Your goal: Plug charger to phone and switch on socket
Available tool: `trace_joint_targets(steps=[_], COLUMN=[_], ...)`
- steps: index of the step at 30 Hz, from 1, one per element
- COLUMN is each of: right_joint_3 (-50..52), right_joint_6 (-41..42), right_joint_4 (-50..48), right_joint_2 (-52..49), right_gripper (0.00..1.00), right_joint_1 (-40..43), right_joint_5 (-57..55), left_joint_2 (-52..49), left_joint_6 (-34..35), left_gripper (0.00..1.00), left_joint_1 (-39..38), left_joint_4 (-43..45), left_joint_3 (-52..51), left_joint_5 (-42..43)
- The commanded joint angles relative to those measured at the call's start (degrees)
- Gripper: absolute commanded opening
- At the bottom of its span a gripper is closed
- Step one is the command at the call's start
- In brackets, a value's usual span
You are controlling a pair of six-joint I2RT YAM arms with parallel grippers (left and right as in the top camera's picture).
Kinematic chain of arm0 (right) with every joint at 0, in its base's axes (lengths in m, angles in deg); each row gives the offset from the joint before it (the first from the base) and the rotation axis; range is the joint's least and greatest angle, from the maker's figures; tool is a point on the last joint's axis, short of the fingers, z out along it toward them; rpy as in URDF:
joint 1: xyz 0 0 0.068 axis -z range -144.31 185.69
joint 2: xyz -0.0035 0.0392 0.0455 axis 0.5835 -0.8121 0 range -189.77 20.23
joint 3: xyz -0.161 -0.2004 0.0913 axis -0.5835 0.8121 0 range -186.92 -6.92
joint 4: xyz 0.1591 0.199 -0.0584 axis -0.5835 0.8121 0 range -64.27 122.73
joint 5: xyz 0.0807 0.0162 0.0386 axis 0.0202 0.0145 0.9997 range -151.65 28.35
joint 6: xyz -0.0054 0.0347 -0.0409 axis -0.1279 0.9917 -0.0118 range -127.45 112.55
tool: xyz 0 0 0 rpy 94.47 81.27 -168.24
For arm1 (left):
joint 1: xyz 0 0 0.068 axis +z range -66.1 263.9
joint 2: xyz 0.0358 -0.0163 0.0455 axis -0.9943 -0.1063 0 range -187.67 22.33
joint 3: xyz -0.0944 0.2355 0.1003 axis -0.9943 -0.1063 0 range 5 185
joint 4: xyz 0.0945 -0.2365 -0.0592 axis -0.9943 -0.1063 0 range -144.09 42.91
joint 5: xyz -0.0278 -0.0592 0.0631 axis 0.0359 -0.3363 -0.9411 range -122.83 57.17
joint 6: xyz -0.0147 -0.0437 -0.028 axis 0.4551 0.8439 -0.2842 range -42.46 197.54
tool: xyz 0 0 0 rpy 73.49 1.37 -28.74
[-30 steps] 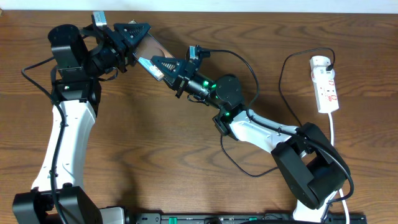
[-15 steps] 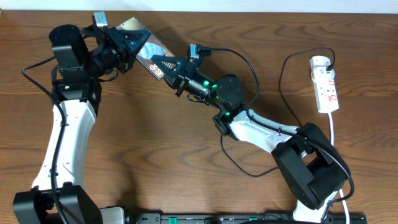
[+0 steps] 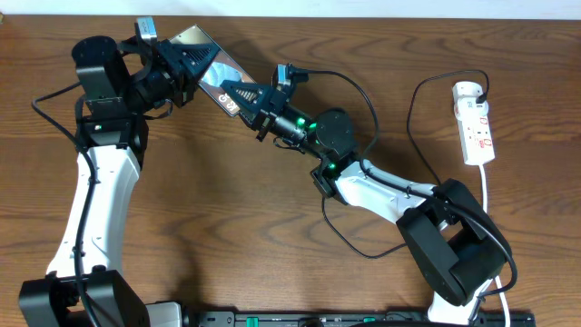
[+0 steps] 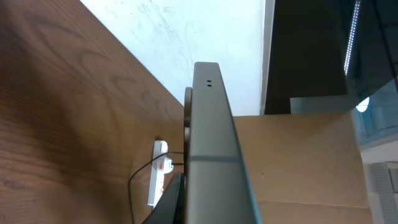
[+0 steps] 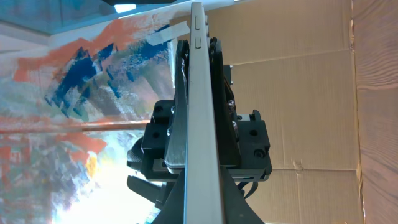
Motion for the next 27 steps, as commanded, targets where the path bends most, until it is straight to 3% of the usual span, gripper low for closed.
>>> trace_joint_targets(steps=[1, 10, 18, 27], right_joint_3=[-0.37, -0.37, -0.37, -0.37], right_joint_6=[0.33, 0.35, 0.35, 0.33], right_joint_4=[0.11, 0.76, 0.76, 0.74], right_joint_2=[0.37, 0.37, 0.37, 0.37], right_gripper=[0.07, 0.26, 0.69, 0.96], right_joint_1=[-0.81, -0.81, -0.83, -0.81], right_joint_5=[0.87, 0.87, 0.9, 0.9], left_joint_2=[0.33, 0.33, 0.33, 0.33], left_joint_6=[1.4, 1.4, 1.38, 1.16], left_gripper=[0.07, 0.07, 0.07, 0.07], left_joint_1=[-0.17, -0.17, -0.17, -0.17], left_joint_4=[1.14, 1.14, 1.16, 1.14], left_joint_3=[1.27, 1.27, 1.27, 1.27], left_joint_5=[1.05, 1.05, 1.05, 1.05])
